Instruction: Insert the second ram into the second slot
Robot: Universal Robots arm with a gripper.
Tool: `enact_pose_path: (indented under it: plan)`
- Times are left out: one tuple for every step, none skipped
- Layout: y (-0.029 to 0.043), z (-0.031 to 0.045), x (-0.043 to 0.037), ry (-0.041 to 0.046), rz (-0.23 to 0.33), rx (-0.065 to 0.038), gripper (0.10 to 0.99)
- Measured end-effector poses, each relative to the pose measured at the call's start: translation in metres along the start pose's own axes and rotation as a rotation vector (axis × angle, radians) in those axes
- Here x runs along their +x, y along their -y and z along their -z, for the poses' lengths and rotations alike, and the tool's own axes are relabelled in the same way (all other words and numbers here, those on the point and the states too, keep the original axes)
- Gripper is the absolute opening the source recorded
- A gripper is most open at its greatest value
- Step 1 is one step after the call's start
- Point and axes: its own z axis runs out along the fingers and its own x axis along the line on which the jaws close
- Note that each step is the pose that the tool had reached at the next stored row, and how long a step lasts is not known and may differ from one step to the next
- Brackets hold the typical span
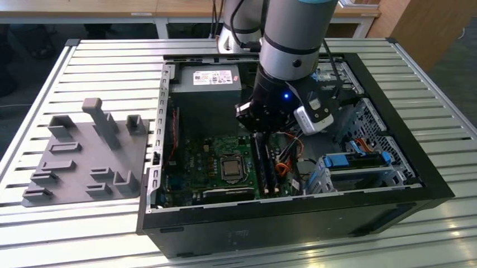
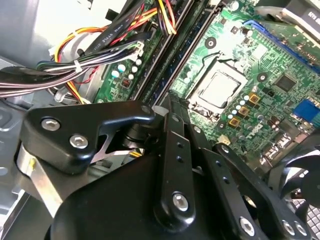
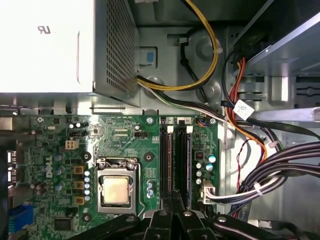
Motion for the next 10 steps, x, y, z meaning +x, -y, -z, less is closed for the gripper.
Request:
enact_pose_path:
  plan:
    - [0.0,0.0009,0.0,0.0,0.0,0.0,0.106]
    - [0.0,0.0021,0.0001,-0.0001,0.0,0.0,0.106]
    - [0.0,0.0029,0.0001,0.0,0.0,0.0,0.106]
    - [0.0,0.0029,0.0001,0.0001,0.0,0.0,0.106]
    - [0.0,0.0029,0.0001,0.0,0.0,0.0,0.106]
    - [0.0,0.0029,0.0001,0.0,0.0,-0.001,0.106]
    - [0.0,0.0029,0.0001,0.0,0.0,-0.001,0.106]
    - [0.0,0.003,0.0001,-0.0001,0.0,-0.001,0.106]
    - [0.0,0.003,0.0001,0.0,0.0,-0.001,0.106]
    - [0.0,0.003,0.0001,0.0,0.0,-0.001,0.106]
